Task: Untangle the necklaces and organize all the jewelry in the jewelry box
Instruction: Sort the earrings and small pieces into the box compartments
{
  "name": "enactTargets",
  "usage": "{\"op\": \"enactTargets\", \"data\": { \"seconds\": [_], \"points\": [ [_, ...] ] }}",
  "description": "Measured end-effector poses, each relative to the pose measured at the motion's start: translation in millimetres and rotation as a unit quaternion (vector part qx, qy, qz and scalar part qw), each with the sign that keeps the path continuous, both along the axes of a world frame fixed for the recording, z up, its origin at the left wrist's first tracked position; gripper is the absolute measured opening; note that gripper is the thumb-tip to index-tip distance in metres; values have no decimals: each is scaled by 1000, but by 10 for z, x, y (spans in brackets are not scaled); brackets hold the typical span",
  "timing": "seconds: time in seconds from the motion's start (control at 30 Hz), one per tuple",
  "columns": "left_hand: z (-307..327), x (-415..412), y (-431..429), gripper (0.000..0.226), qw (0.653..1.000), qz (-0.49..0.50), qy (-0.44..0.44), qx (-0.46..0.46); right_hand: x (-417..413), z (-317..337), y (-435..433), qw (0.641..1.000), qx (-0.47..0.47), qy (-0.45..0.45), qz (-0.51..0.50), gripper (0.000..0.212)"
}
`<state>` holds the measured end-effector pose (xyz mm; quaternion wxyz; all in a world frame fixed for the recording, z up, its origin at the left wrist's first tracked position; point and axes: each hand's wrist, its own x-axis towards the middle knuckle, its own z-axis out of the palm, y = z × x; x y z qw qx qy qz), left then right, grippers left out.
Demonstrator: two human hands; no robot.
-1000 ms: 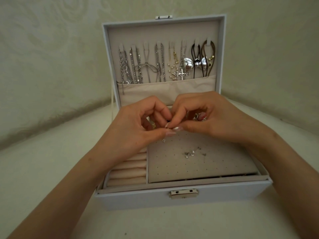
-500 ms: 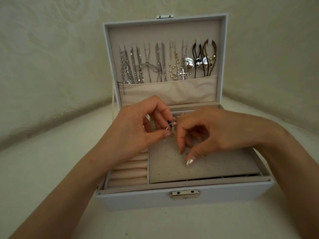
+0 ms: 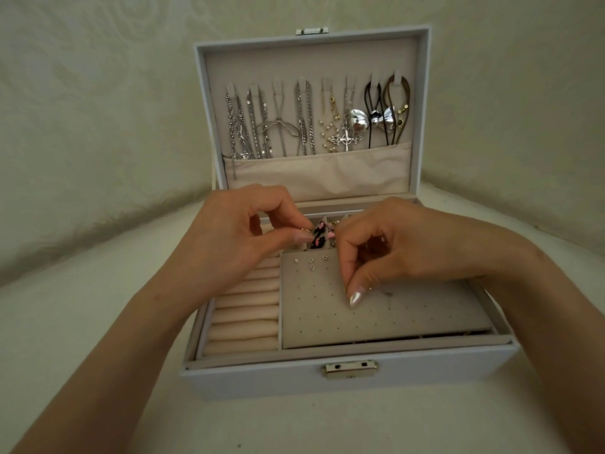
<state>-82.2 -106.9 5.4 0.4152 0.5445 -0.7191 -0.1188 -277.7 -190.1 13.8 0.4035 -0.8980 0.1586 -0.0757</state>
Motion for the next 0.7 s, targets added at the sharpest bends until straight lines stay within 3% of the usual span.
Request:
{"op": "enactTargets", "data": {
  "seconds": [0.4, 0.7],
  "points": [
    [-24, -35, -71, 16, 997, -39, 30, 62, -65, 76, -107, 985, 70, -123, -102, 16],
    [-30, -157, -229, 10, 993, -54, -95, 51, -76, 39, -195, 970, 80, -171, -150, 10]
  ]
}}
